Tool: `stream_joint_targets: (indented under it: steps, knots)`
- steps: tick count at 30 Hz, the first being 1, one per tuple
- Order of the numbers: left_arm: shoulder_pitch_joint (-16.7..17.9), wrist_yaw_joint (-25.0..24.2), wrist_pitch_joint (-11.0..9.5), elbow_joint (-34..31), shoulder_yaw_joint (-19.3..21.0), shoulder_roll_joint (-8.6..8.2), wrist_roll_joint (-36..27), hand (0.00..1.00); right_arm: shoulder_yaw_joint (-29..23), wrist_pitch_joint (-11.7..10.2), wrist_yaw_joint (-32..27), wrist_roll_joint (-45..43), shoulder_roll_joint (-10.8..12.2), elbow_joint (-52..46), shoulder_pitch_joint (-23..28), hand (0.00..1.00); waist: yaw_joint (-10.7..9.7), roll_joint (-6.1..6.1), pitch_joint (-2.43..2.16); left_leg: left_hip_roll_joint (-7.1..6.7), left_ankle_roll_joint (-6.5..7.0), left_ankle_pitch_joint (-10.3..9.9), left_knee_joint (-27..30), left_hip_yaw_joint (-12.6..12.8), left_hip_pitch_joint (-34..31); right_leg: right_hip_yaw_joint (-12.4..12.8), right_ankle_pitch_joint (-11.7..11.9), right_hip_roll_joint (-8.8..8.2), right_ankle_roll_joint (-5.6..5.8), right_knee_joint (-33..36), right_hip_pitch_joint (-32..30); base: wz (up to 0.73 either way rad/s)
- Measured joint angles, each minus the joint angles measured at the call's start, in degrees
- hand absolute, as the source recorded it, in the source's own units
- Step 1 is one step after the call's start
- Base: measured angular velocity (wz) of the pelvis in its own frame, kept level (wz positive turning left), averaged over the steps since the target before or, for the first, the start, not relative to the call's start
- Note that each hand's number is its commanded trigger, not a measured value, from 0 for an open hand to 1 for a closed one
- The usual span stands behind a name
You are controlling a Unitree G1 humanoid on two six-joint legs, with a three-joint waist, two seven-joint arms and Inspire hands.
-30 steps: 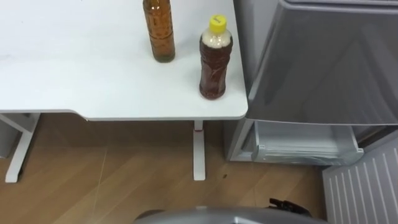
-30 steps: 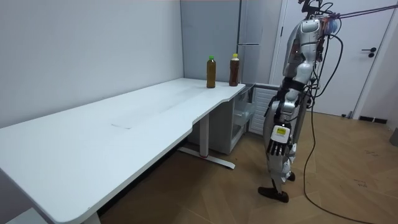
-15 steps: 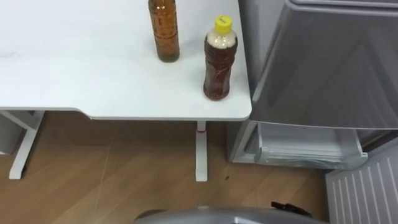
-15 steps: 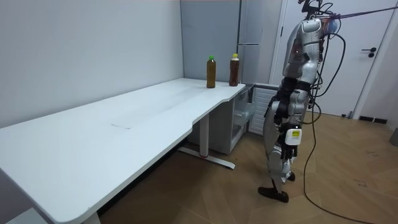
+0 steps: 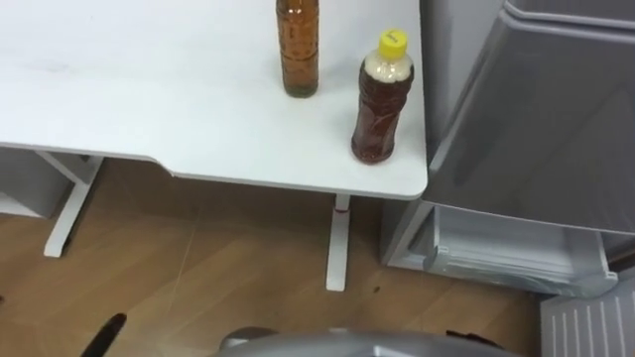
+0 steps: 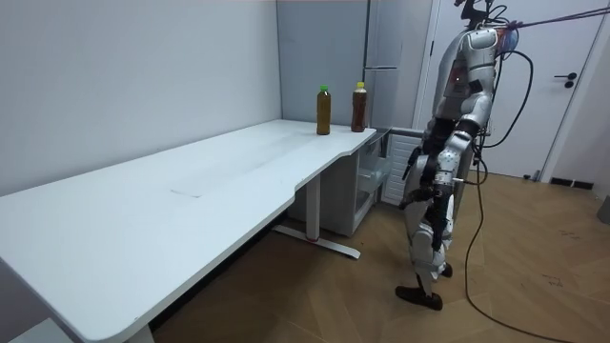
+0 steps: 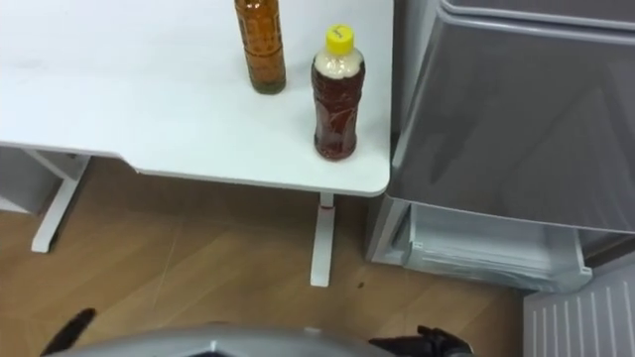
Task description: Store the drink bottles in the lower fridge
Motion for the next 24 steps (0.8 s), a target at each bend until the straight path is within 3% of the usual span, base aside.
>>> stream_joint_targets:
  steps: [3,6,8,14,18,20,24]
  knots:
    - [-0.11,6.80,-2.39,-10.54,1.13,0.11,5.36,0.00,-0.32,-0.10,-0.08,-3.76,-0.43,-1.29,0.11,0.00,0.24,0.14,-0.04,0.01,0.01,0.00,0.04,-0.15,0.03,0.05,0.00,-0.01,0.00,0.37,-0.37,0.00]
    - [-0.89,12.73,-4.59,-20.40,1.80,0.91,15.47,0.00,-0.70,-1.29,-0.20,-6.04,-1.01,-1.99,0.75,0.00,0.24,0.06,-0.16,-0.01,0.01,0.01,-0.10,-0.42,0.18,-0.10,0.00,0.00,0.00,0.45,-0.21,0.00]
    - [-2.42,16.19,-6.55,-28.25,1.74,1.17,25.53,0.00,-1.53,-2.73,0.17,-7.35,-1.09,-1.80,0.93,0.00,0.19,-0.01,-0.15,-0.02,0.06,0.08,-0.08,-0.54,0.03,0.05,0.00,0.05,0.00,0.42,-0.36,0.00]
    - [-2.93,17.05,-10.40,-45.16,1.12,2.43,40.95,0.00,-1.78,-6.07,0.84,-7.06,-1.30,-0.50,1.64,0.00,-0.93,-0.17,-0.22,-0.08,0.06,0.08,0.15,-0.53,0.09,0.18,0.01,0.01,-0.01,0.43,-0.18,0.00]
    - [-2.86,16.88,-11.06,-53.93,0.82,2.46,47.30,0.00,-2.89,-7.64,1.05,-7.29,-1.34,0.13,2.06,0.00,-1.75,-0.26,-0.18,-0.11,0.07,0.07,0.05,-0.57,-0.05,0.24,0.00,0.02,-0.01,0.41,-0.31,0.00]
    - [-2.83,15.01,-12.40,-58.24,-0.11,2.79,52.47,0.00,-4.04,-8.46,1.53,-7.44,-1.46,0.74,2.33,0.00,-1.94,-0.35,-0.12,-0.14,0.07,0.07,0.18,-0.64,-0.21,0.17,0.00,0.02,-0.01,0.25,-0.29,0.00]
    - [-3.14,10.46,-12.82,-64.07,-1.86,3.27,53.92,0.00,-4.30,-9.24,2.61,-7.43,-1.53,1.23,2.20,0.00,-2.87,-0.58,-0.03,-0.22,0.06,0.08,0.81,-1.12,-0.16,0.20,0.01,0.13,-0.01,-0.28,0.11,0.05]
